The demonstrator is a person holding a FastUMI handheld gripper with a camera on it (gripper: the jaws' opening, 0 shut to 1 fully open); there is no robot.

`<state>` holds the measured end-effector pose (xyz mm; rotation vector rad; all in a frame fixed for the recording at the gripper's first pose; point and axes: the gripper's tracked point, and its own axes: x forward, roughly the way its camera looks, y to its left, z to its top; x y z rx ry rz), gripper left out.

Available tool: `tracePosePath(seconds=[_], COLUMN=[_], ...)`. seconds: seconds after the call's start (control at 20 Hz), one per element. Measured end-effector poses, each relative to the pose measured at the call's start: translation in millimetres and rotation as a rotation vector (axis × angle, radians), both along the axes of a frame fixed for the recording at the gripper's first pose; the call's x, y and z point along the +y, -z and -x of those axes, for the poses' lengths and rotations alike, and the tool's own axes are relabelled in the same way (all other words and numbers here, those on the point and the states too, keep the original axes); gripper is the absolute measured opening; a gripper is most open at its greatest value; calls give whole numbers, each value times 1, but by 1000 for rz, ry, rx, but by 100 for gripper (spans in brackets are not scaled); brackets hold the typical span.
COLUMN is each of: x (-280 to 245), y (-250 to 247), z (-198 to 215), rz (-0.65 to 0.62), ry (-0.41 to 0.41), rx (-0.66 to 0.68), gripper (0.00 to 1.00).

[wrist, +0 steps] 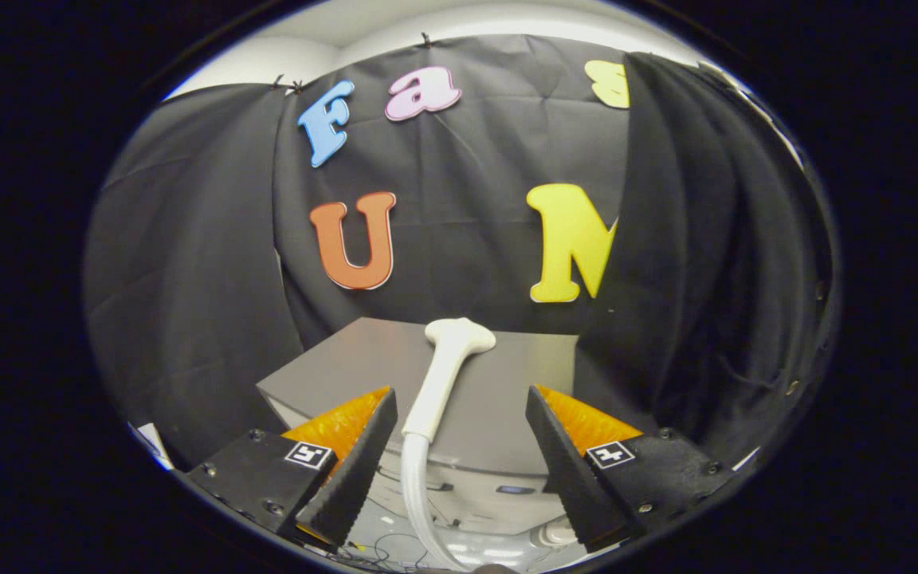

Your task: Iron the clothes twice with a garment steamer, once on the left side and once on the right side.

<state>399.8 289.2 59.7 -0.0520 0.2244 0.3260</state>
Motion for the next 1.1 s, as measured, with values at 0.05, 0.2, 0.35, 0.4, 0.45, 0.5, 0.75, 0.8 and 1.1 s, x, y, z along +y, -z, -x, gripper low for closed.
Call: tracePosePath(seconds=[0.05, 0.2, 0.35, 0.4, 0.45, 0.5, 0.75, 0.8, 1.1], x=[7, 25, 38, 40, 44, 47, 57, 59, 65], y=[4, 25, 46, 53, 57, 60, 72, 72, 73], z=[-17, -55, -83, -90, -96, -102, -114, -112, -112], rz=[9, 30, 43, 49, 50, 61, 126, 124, 83], ry=[2, 3, 11, 19, 21, 26, 48, 50, 50], rx=[16, 86, 170, 200, 217, 223, 243, 238, 305], gripper=[100, 100, 100, 100, 100, 100, 86, 79, 44])
